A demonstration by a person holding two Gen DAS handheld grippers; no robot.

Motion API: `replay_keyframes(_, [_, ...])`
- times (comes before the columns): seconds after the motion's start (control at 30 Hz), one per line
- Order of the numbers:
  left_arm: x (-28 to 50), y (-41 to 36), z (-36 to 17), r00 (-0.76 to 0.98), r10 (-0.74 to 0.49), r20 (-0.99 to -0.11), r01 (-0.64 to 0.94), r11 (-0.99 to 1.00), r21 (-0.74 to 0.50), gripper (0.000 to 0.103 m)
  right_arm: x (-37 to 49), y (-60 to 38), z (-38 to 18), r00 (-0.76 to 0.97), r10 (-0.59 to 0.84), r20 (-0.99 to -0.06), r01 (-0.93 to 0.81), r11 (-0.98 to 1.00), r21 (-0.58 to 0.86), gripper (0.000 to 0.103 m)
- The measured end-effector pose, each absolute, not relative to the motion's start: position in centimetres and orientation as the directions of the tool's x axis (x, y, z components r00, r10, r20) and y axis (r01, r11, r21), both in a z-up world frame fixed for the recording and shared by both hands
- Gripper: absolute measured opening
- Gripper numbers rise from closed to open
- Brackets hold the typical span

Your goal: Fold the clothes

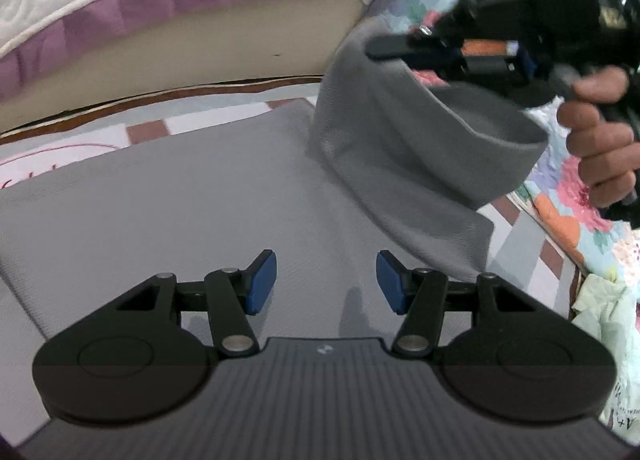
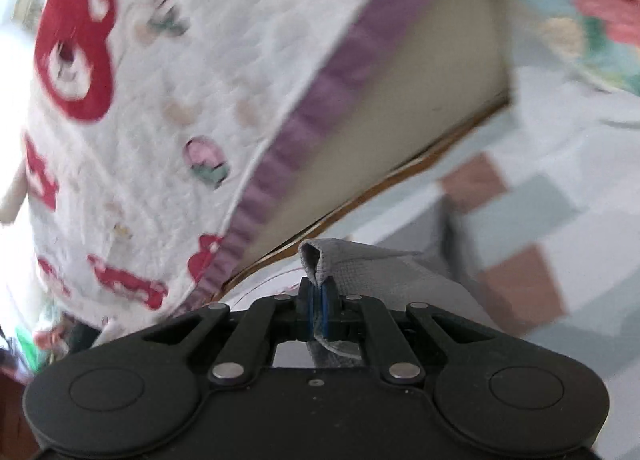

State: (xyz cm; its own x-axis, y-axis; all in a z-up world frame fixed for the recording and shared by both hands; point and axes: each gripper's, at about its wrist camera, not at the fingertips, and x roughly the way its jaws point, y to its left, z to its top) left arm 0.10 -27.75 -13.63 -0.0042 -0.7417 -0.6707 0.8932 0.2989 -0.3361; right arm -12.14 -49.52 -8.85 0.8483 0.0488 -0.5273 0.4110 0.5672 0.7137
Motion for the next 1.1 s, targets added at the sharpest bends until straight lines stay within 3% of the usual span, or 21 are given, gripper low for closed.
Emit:
replay_keyframes(0.23, [4.5,-25.8,-16.6,-0.042,-0.704,-0.709,0.782,0.419,-0.461,0.055,-7.5,-46.5,-12.2,0.786,0.132,-0.604,0.473,0.501,0.725,0.011])
replay_keyframes(0.37, [6.8,-24.7,-17.1,-0.056,-0.721,-0.691,0.716,0.453,-0.531,0.055,-10.0,-44.4,-11.1,0.781,0.062,-0.621,0.432,0.665,0.61,0.012])
replay_keyframes(0.4, [7.1,-24.6,-17.0,-0.056,-0.728,-0.683,0.707,0.454,-0.542,0.055,-11.5,-43.7,-10.3,0.784,0.005,-0.62,0.425,0.725,0.543,0.018])
replay_keyframes(0.43, [7.3,-24.5,-17.0,-0.06,-0.736,-0.674,0.703,0.449,-0.552,0.055,-12.9,-42.9,-9.5,0.788,-0.052,-0.614,0.418,0.778,0.47,0.032])
replay_keyframes(0.5, [7.4,-24.4,-16.9,-0.069,-0.751,-0.657,0.697,0.435,-0.571,0.056,-16.2,-41.7,-9.2,0.774,-0.122,-0.621,0.432,0.819,0.377,0.043])
replay_keyframes(0.57, [6.9,-24.3,-16.6,-0.083,-0.768,-0.635,0.703,0.406,-0.583,0.057,-19.2,-40.6,-10.1,0.704,-0.183,-0.686,0.478,0.836,0.269,0.043])
replay_keyframes(0.73, [5.0,-25.4,-17.0,-0.125,-0.748,-0.652,0.737,0.369,-0.566,0.058,-23.4,-38.4,-13.2,0.631,-0.21,-0.746,0.521,0.828,0.208,0.043])
replay_keyframes(0.83, [3.7,-26.0,-17.3,-0.214,-0.726,-0.653,0.719,0.335,-0.608,0.058,-22.6,-36.9,-14.3,0.584,-0.188,-0.79,0.476,0.867,0.145,0.051])
replay_keyframes(0.9, [1.4,-26.8,-16.4,-0.219,-0.696,-0.684,0.812,0.258,-0.523,0.06,-21.6,-36.7,-14.6,0.542,-0.193,-0.818,0.468,0.878,0.103,0.051])
replay_keyframes(0.97, [-1.5,-27.4,-15.8,-0.117,-0.674,-0.729,0.922,0.2,-0.333,0.062,-21.2,-36.9,-14.6,0.539,-0.2,-0.818,0.477,0.873,0.101,0.051])
replay_keyframes(1.1, [-5.1,-28.2,-16.3,0.008,-0.676,-0.737,0.987,0.123,-0.102,0.065,-21.4,-37.6,-14.7,0.562,-0.214,-0.799,0.537,0.829,0.156,0.054])
